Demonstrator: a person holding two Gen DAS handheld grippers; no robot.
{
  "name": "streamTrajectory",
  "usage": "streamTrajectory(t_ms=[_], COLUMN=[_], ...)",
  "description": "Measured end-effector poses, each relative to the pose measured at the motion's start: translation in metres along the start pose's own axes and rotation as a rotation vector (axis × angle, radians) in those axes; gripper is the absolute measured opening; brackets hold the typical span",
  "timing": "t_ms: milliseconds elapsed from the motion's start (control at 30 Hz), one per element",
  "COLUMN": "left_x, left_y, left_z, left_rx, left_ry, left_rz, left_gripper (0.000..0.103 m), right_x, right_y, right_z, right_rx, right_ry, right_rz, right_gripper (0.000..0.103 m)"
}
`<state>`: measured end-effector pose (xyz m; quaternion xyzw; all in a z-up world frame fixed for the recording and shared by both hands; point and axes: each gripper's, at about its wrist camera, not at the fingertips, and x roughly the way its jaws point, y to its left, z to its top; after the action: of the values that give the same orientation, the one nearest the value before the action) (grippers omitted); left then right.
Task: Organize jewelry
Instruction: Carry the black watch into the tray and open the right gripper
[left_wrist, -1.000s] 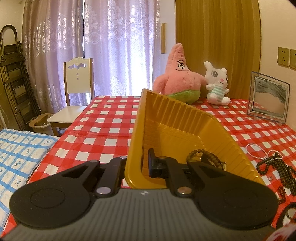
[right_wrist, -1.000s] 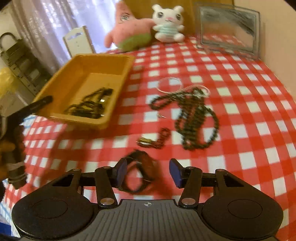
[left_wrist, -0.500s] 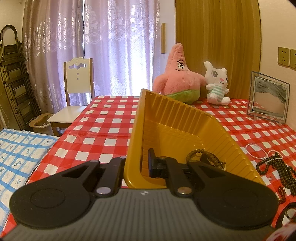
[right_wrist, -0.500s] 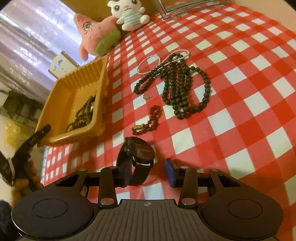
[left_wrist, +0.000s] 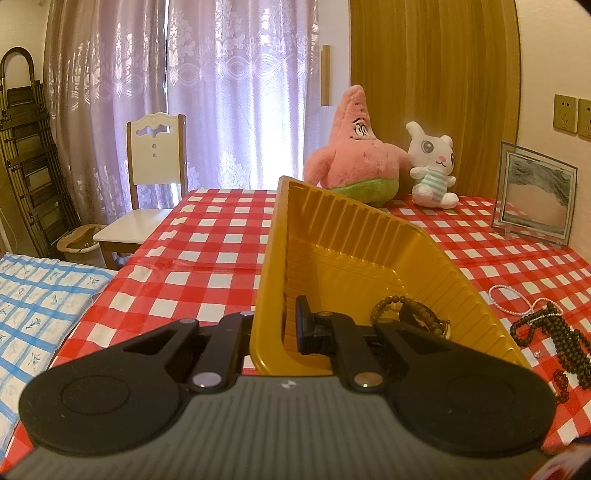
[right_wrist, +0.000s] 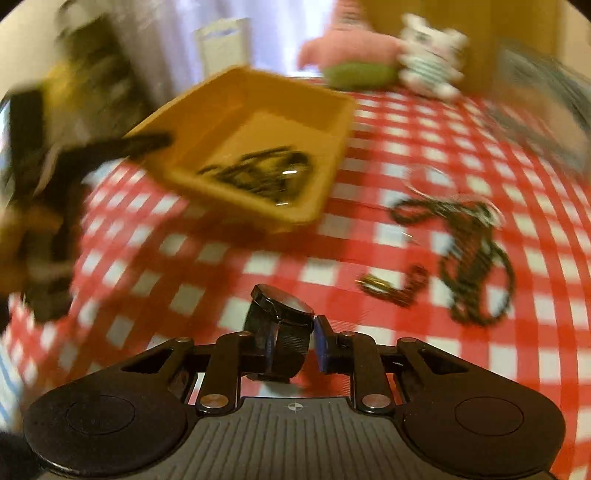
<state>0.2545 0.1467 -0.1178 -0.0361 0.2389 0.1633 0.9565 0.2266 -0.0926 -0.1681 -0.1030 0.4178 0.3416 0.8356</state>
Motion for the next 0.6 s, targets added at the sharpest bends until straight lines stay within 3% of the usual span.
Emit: streamTrajectory(t_ms=[100, 233, 600], left_x=[0.0, 0.0, 0.001], left_y=[0.0, 0.0, 0.0], left_z=[0.0, -0.002, -0.002], left_rx=[-0.002, -0.009, -0.015], left_ry=[0.001, 0.001, -0.004], left_rz=[-0.001, -0.005, -0.019], left_gripper=[0.009, 0.009, 0.009], right_x=[0.009, 0.001, -0.036], right_y=[0.004, 0.002, 0.008], right_z=[-0.002, -0.001, 0.04], right_rx=[-0.003, 0.01, -0.024], right_ry=[0.02, -0.015, -0.24], right_rz=[0.026, -0.001, -0.1], right_gripper=[0.019, 0.017, 0.017])
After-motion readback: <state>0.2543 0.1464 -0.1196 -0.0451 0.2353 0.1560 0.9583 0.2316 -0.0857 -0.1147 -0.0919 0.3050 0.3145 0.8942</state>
